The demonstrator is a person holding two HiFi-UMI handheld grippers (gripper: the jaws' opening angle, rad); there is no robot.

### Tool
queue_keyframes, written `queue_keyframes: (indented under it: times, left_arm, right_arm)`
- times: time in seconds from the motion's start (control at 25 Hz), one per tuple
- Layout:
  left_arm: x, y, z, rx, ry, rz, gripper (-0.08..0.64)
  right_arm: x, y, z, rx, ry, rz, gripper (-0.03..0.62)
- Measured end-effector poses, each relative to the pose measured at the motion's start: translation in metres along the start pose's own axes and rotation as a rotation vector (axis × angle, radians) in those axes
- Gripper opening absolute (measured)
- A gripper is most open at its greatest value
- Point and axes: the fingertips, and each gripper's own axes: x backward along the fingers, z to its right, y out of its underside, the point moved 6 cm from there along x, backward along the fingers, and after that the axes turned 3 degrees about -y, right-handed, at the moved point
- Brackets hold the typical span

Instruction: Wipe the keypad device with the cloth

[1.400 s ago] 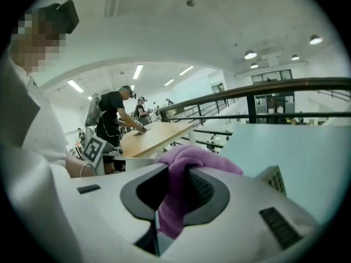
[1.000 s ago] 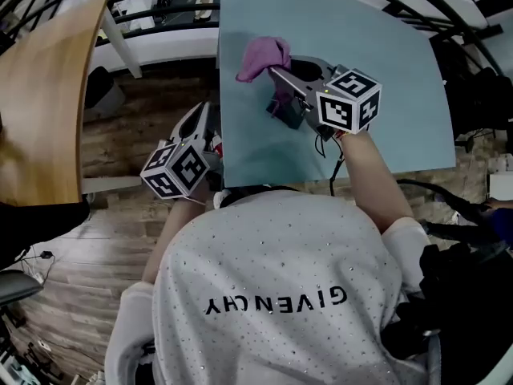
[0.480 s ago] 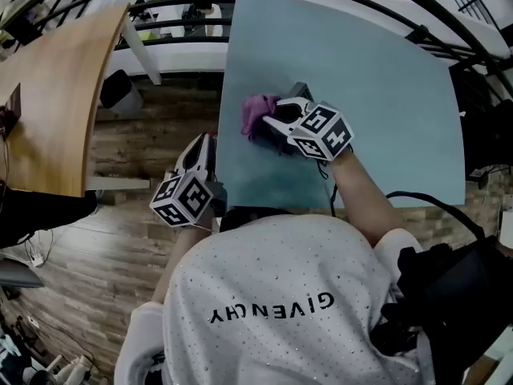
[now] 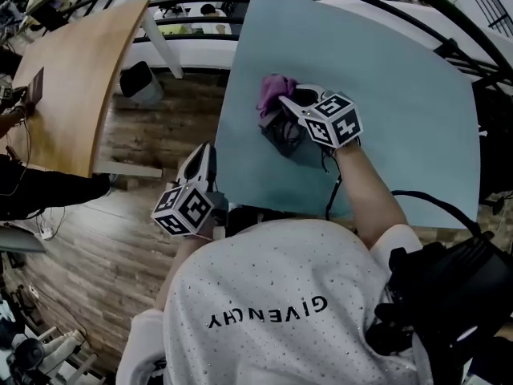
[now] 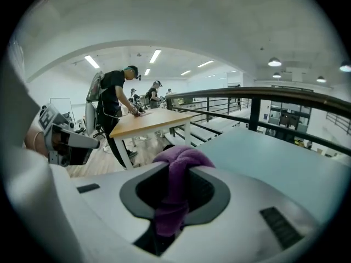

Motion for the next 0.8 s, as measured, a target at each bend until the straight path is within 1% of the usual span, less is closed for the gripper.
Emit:
queue_keyframes:
  times: [0.08,0.32,0.48,0.64,0.8]
  left_arm:
    - [0.003,0.003,0.003,0.009,-0.02,0.004,0.0]
    - [0.007,0.023,0.012,0.014,-0.068,0.003,0.0]
    - [0.012,0.033,0.021,0.0,-0.093,-0.006,0.0]
    - [0.015,0.031,0.026,-0.019,-0.103,-0.01,0.0]
    - [0.016,0.028,0.03,-0.034,-0.106,-0.01,0.0]
  right_arm:
    - [0.002,0.001,0.01,-0.036,-0.001,0.022,0.071]
    - [0.014,0.011,0.039,-0.077,0.021,0.083,0.071]
    - [0.021,0.018,0.051,-0.122,0.034,0.117,0.071]
    - [0.025,0.022,0.063,-0.177,0.052,0.143,0.071]
    - [0.028,0.028,0.076,-0.249,0.076,0.131,0.071]
